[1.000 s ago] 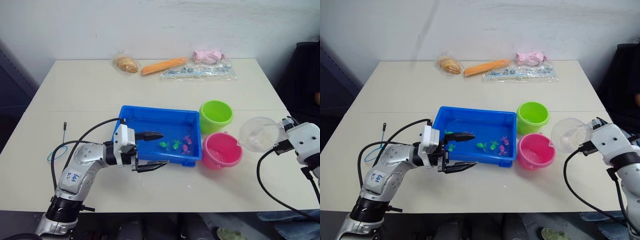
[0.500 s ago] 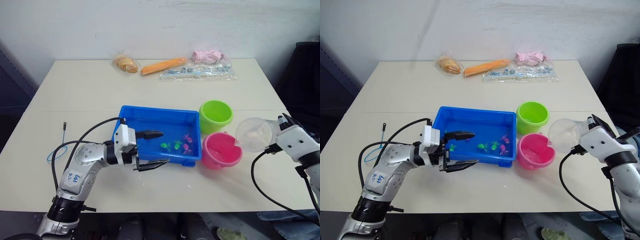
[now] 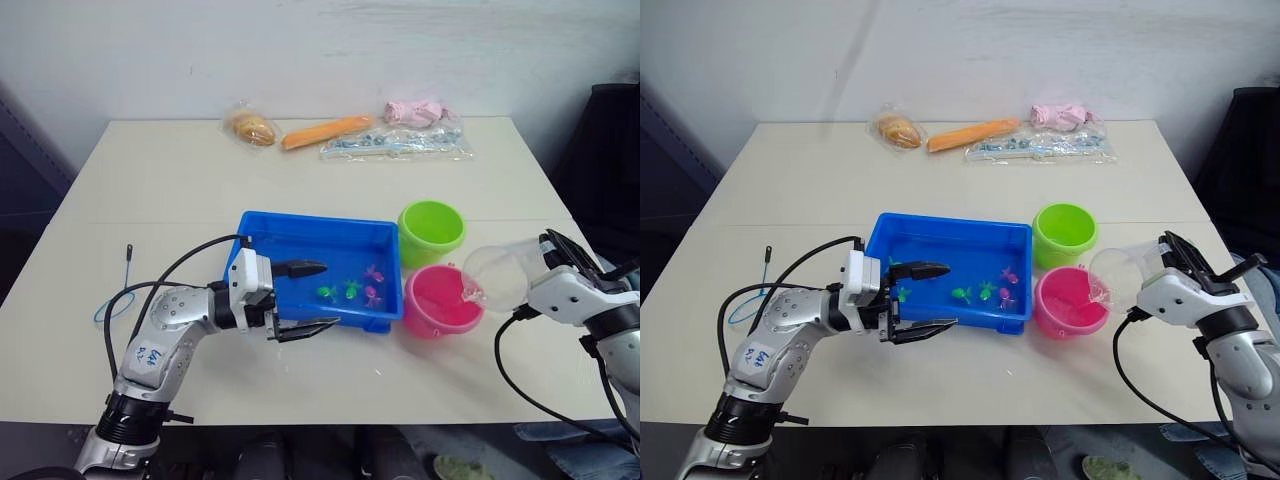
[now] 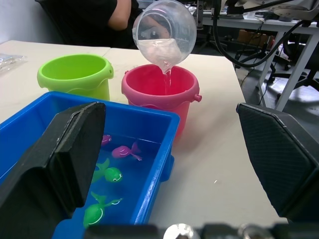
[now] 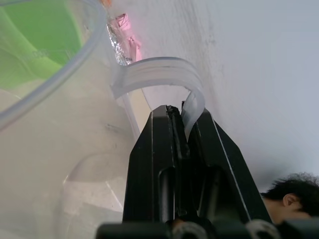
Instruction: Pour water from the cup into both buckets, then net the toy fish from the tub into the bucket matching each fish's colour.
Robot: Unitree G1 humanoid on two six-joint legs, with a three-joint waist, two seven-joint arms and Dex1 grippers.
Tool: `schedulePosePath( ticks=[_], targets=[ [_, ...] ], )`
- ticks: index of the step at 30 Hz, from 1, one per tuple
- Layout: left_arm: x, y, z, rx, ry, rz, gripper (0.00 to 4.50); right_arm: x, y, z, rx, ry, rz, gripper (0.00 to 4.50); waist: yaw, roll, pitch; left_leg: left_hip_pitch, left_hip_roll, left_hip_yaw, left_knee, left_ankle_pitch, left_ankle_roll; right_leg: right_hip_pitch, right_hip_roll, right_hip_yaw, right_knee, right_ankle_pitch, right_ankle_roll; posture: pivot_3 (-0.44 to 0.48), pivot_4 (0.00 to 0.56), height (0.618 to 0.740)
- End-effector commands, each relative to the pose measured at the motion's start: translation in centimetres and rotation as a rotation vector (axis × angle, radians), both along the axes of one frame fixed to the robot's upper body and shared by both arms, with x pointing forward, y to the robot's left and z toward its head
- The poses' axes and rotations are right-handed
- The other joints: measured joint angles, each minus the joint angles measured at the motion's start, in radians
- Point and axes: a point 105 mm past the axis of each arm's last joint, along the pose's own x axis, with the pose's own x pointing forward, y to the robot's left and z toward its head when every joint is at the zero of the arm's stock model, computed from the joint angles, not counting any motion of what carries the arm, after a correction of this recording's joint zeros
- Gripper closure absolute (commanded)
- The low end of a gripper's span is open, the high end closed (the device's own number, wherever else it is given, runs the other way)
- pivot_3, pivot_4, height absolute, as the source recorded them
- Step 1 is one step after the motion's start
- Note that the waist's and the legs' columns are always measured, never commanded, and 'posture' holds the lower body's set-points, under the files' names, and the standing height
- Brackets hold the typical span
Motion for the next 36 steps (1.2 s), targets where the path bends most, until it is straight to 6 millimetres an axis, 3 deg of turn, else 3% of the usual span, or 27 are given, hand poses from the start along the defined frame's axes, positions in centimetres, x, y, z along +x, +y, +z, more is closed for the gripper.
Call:
schedulePosePath(
  ticks=[1, 19, 28, 32, 36],
  targets=[
    [-0.1, -0.1, 0.5, -0.014, -0.030, -0.003, 0.00, -0.2, -0.1, 1.8, -0.035, -0.085, -0.003, 4.44, 0.000, 0.000, 0.000, 0.000, 0.000, 0.000, 0.000, 0.000, 0.000, 0.000, 0.000, 0.000, 0.000, 0.000, 0.000, 0.000, 0.150, 0.740],
    [-0.1, -0.1, 0.5, -0.018, -0.032, 0.009, 0.00, -0.1, -0.3, 2.3, 0.026, -0.108, 0.013, 4.44, 0.000, 0.000, 0.000, 0.000, 0.000, 0.000, 0.000, 0.000, 0.000, 0.000, 0.000, 0.000, 0.000, 0.000, 0.000, 0.000, 0.150, 0.740],
    [0.1, 0.1, 0.4, -0.016, -0.035, 0.020, 0.00, -0.2, -1.3, 2.1, 0.513, -0.067, 0.074, 4.44, 0.000, 0.000, 0.000, 0.000, 0.001, 0.000, 0.000, 0.000, 0.000, 0.000, 0.000, 0.000, 0.001, 0.000, 0.000, 0.000, 0.150, 0.740],
    [0.1, 0.5, 0.4, -0.020, -0.033, 0.038, 0.00, -0.2, -2.6, 3.5, 0.663, -0.095, 0.056, 4.44, 0.000, 0.000, 0.000, 0.000, 0.001, 0.000, 0.000, 0.000, 0.000, 0.000, 0.000, 0.001, 0.001, 0.000, 0.000, 0.000, 0.150, 0.740],
    [0.9, 1.6, 2.0, -0.113, -0.020, 0.110, 0.00, 1.2, -3.3, 5.1, 0.833, -0.086, 0.046, 4.44, -0.003, 0.000, 0.000, 0.000, 0.003, 0.000, 0.001, 0.000, 0.001, 0.000, 0.000, 0.001, 0.001, 0.000, 0.000, 0.000, 0.150, 0.740]
  ],
)
